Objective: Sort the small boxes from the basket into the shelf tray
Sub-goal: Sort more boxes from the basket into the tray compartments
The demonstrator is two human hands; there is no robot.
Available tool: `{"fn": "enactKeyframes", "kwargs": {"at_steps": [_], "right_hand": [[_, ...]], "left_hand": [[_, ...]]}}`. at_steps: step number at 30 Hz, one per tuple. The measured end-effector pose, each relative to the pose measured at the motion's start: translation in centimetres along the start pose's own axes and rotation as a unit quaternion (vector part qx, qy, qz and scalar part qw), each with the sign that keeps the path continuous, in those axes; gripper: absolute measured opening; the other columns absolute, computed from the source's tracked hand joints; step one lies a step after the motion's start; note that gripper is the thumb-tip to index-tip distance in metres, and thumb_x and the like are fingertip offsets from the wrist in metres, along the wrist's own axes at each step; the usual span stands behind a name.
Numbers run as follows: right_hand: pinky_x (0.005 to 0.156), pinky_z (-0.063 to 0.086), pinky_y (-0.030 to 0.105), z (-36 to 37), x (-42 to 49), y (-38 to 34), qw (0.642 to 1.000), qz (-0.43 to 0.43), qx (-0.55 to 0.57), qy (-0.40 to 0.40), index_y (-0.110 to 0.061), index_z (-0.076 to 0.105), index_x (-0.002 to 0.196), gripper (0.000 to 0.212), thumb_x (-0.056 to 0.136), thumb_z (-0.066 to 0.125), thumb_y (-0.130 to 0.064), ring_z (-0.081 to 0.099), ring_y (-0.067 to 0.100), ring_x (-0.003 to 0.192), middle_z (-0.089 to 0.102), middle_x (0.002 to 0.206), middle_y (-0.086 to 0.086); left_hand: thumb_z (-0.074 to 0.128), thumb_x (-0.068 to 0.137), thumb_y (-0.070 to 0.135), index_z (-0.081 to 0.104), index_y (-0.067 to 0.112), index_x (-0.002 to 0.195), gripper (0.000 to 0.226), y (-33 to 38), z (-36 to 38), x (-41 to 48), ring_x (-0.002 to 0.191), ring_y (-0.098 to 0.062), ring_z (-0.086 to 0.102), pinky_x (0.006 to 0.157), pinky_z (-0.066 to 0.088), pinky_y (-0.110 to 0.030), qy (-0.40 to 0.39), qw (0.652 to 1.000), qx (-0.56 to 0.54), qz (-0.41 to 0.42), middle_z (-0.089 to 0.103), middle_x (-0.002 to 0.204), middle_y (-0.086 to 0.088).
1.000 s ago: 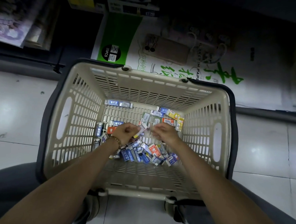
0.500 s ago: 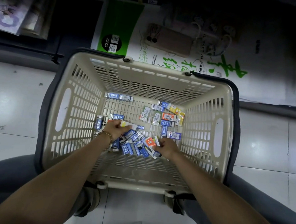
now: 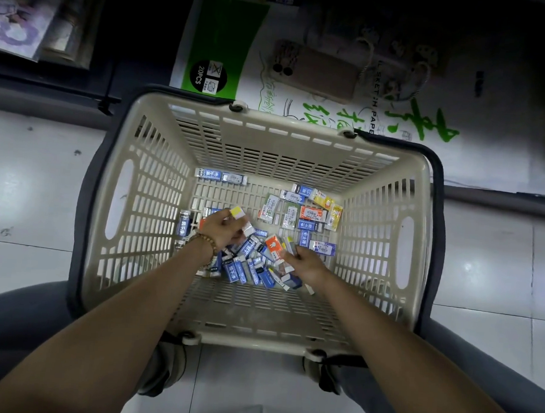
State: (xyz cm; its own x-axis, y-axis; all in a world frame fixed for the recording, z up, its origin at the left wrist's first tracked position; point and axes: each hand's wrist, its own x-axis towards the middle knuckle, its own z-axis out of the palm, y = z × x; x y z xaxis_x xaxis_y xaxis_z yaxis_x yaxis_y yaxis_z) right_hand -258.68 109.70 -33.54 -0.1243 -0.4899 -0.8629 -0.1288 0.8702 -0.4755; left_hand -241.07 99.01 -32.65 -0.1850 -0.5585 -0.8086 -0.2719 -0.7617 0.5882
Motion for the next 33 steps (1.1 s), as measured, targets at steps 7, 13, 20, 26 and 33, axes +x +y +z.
{"fn": "enactKeyframes", "kwargs": {"at_steps": [7,13,20,26,33], "right_hand": [[0.054,0.052,0.016,-5.3,-4.4,-6.9,0.997,-0.055,0.062,0.005,0.003,0.059,0.113,0.026,0.092,0.058,-0.011,0.061,0.013,0.067,0.067,0.082,0.004],[0.06,0.05,0.018,-9.2,-14.4,-17.2,0.98,-0.179,0.026,-0.085,-0.013,0.055,0.103,0.01,0.094,0.055,-0.016,0.067,0.011,0.073,0.072,0.088,-0.001],[0.056,0.054,0.018,-9.3,-24.7,-22.1,0.951,-0.302,-0.011,-0.059,-0.01,0.047,0.099,0.013,0.092,0.058,-0.014,0.07,0.013,0.071,0.07,0.09,0.008],[0.055,0.051,0.021,-10.6,-26.8,-22.1,0.905,-0.403,0.035,0.129,-0.012,0.059,0.108,0.019,0.09,0.061,-0.017,0.061,0.01,0.063,0.063,0.081,0.003],[0.052,0.044,0.017,-10.6,-27.5,-23.3,0.915,-0.386,0.109,0.044,-0.014,0.06,0.119,0.025,0.097,0.047,-0.013,0.052,0.007,0.056,0.062,0.078,0.003]], "left_hand": [[0.049,0.095,0.015,0.054,0.003,0.106,0.017,5.9,1.5,-2.9,0.056,-0.014,0.062,0.054,0.057,-0.024,-0.047,0.997,-0.066,0.016,0.062,0.09,-0.009],[0.042,0.098,0.02,0.055,0.0,0.115,0.03,14.6,2.3,-9.3,0.072,-0.018,0.069,0.061,0.058,-0.025,-0.168,0.981,-0.085,0.046,0.065,0.108,-0.013],[0.064,0.083,0.008,0.067,0.009,0.098,0.015,23.0,1.1,-19.5,0.076,-0.009,0.07,0.063,0.054,-0.013,-0.246,0.954,0.009,0.173,0.073,0.08,0.0],[0.056,0.087,0.001,0.065,0.0,0.098,0.014,24.9,-1.1,-23.9,0.082,-0.015,0.071,0.065,0.055,-0.015,-0.233,0.954,-0.049,0.182,0.071,0.092,-0.014],[0.051,0.092,0.003,0.062,-0.001,0.106,0.019,24.6,-0.1,-24.5,0.098,-0.02,0.066,0.078,0.056,-0.022,-0.194,0.944,-0.15,0.222,0.067,0.108,-0.017]]}}
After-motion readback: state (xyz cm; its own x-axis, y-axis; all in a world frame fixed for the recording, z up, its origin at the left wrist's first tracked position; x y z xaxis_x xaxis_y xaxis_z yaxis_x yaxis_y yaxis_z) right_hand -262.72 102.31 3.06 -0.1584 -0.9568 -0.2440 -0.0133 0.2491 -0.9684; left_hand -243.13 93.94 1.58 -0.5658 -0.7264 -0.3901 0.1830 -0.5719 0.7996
